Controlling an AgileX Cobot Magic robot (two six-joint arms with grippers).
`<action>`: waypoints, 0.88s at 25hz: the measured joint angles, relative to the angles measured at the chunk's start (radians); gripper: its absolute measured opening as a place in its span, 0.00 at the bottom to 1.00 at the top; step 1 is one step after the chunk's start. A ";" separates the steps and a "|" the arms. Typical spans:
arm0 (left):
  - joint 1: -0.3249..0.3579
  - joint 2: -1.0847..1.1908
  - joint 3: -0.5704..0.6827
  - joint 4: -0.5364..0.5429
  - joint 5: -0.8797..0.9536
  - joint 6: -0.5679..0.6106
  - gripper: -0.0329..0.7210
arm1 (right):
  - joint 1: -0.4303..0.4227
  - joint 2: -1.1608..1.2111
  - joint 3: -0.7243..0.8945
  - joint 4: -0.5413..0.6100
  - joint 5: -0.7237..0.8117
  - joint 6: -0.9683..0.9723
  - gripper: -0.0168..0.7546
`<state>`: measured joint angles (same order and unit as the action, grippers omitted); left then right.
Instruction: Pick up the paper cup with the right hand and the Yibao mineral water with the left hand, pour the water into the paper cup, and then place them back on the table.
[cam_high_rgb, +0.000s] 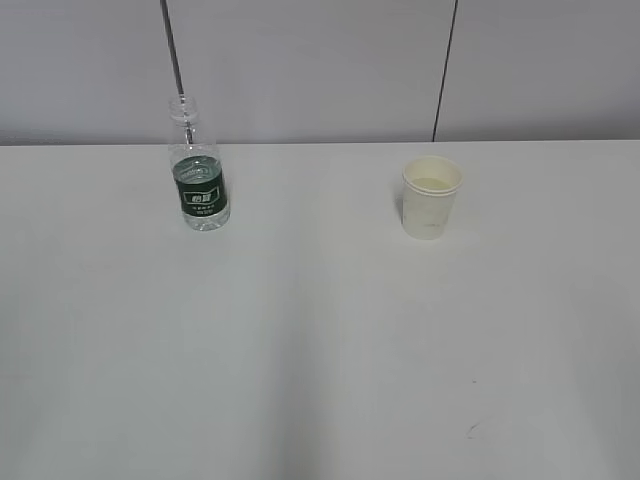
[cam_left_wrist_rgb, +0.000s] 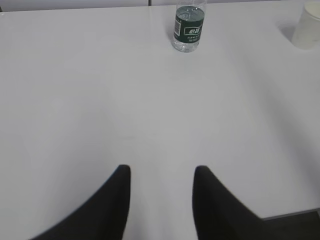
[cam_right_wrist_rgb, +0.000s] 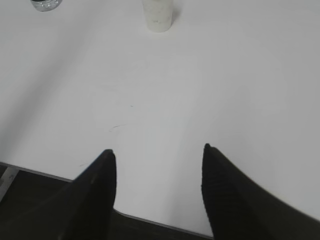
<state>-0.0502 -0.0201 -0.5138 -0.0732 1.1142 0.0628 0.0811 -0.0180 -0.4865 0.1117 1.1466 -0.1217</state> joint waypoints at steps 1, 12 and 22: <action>0.000 0.000 0.000 0.000 0.000 0.000 0.40 | 0.000 0.000 0.000 0.000 0.000 0.000 0.59; 0.000 0.000 0.000 0.000 0.000 0.000 0.40 | 0.000 0.000 0.000 0.000 0.000 0.000 0.59; 0.000 0.000 0.000 0.000 0.000 0.000 0.40 | 0.000 0.000 0.000 0.000 0.000 0.000 0.59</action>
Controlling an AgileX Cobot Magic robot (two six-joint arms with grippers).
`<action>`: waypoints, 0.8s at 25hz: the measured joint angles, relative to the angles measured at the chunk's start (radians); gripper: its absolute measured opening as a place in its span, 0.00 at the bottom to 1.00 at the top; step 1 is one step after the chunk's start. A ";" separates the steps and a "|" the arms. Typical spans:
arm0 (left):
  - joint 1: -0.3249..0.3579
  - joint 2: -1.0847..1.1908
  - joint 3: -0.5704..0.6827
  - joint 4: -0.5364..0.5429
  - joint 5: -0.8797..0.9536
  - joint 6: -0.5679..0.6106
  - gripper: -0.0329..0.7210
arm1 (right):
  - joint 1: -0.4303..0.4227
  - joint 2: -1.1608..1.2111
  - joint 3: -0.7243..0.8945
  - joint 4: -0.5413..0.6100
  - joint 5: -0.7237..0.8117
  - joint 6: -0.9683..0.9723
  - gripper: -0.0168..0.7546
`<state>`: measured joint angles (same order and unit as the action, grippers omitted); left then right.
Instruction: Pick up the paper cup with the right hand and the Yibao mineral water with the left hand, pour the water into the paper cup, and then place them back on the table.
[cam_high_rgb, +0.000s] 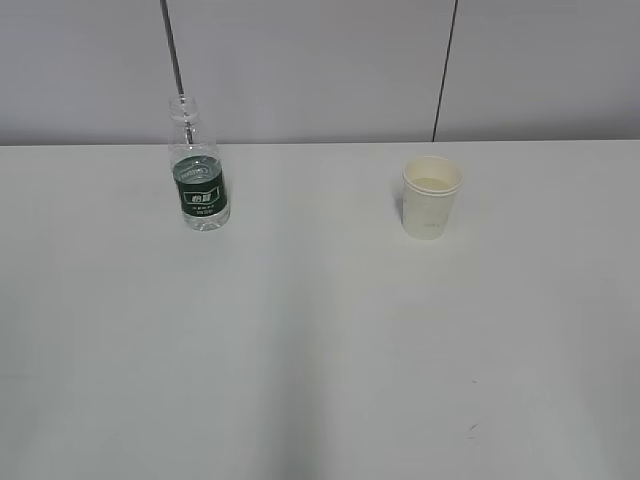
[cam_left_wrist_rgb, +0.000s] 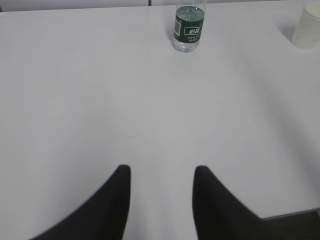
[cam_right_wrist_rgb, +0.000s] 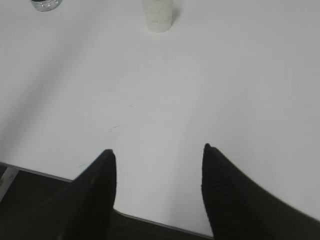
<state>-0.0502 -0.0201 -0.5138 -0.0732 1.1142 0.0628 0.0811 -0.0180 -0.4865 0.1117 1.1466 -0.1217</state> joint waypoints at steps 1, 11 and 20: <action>0.000 0.000 0.000 0.000 0.000 0.000 0.40 | 0.000 0.000 0.000 0.000 0.000 0.000 0.59; 0.000 0.000 0.000 0.000 0.000 0.000 0.40 | 0.000 0.000 0.000 0.000 0.000 0.000 0.59; 0.000 0.000 0.000 0.000 0.000 0.000 0.40 | 0.000 0.000 0.000 0.000 0.000 0.000 0.59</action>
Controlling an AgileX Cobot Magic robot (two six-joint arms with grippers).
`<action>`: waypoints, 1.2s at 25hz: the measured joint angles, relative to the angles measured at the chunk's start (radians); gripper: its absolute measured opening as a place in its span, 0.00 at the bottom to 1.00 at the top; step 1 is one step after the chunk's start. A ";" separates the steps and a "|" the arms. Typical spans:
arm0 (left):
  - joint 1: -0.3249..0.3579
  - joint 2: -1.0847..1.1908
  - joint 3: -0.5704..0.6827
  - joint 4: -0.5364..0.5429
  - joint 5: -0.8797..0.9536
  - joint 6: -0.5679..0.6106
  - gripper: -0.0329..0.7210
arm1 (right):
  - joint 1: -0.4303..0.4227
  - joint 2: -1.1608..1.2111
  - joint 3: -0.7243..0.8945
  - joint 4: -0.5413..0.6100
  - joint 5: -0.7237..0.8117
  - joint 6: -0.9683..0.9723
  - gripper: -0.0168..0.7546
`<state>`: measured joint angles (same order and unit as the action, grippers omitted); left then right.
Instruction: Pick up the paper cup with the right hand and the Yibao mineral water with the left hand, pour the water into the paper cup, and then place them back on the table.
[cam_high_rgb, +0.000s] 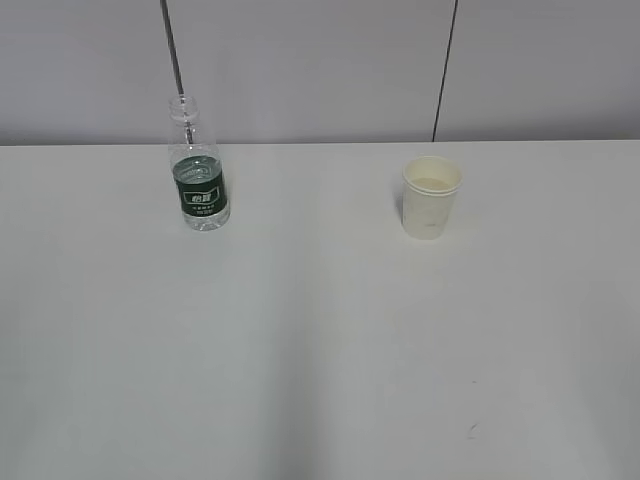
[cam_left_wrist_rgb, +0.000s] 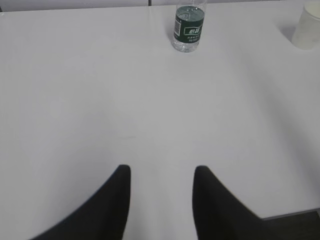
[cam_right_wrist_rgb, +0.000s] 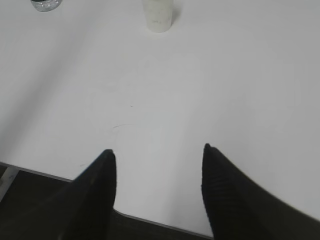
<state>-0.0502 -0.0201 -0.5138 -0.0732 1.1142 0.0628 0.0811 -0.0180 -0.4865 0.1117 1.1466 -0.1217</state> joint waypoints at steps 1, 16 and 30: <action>0.000 0.000 0.000 0.000 0.000 0.000 0.40 | 0.000 0.000 0.000 0.000 0.000 0.000 0.59; 0.000 0.000 0.000 0.000 0.000 0.000 0.40 | 0.000 0.000 0.000 0.000 0.000 0.000 0.59; 0.000 0.000 0.000 0.000 0.000 0.000 0.40 | 0.000 0.000 0.000 0.000 0.000 0.000 0.59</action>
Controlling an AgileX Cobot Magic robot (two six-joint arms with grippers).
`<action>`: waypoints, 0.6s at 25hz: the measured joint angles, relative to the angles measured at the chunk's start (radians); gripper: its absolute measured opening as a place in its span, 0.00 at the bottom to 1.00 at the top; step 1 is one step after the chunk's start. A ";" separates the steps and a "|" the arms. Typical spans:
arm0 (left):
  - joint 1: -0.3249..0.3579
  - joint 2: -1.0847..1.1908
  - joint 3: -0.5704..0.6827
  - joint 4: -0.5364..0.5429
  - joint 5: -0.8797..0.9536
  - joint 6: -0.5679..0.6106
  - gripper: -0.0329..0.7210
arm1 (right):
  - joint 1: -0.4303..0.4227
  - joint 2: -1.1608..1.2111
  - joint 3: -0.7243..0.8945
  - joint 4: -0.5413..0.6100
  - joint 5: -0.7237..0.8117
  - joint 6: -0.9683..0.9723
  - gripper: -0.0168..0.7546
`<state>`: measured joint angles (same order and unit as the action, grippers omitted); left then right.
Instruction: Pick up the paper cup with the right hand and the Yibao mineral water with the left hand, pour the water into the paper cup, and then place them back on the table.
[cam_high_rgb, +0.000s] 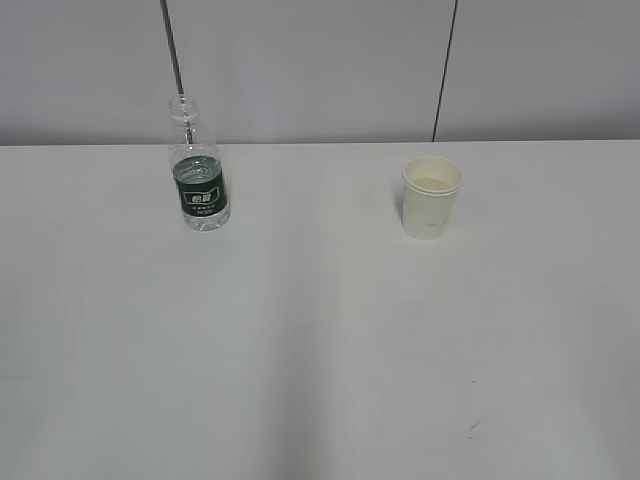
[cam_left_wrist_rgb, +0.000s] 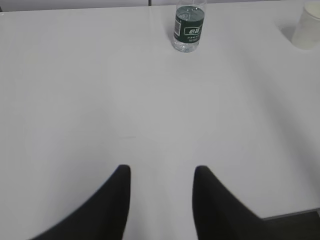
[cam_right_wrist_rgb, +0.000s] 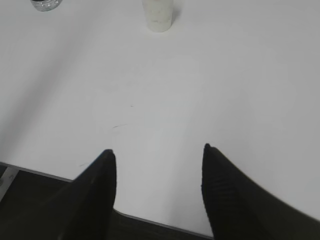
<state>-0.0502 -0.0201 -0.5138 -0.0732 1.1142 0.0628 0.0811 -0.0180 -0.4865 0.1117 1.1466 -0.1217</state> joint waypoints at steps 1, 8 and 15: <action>0.000 0.000 0.000 0.000 0.000 0.000 0.40 | 0.000 0.000 0.000 0.000 0.000 0.000 0.59; 0.000 0.000 0.000 0.000 0.000 0.000 0.40 | 0.000 0.000 0.000 0.000 0.000 0.000 0.59; 0.000 0.000 0.000 0.000 0.000 0.000 0.40 | 0.000 0.000 0.000 0.000 0.000 0.000 0.59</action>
<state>-0.0502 -0.0201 -0.5138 -0.0732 1.1142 0.0628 0.0811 -0.0180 -0.4865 0.1117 1.1466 -0.1217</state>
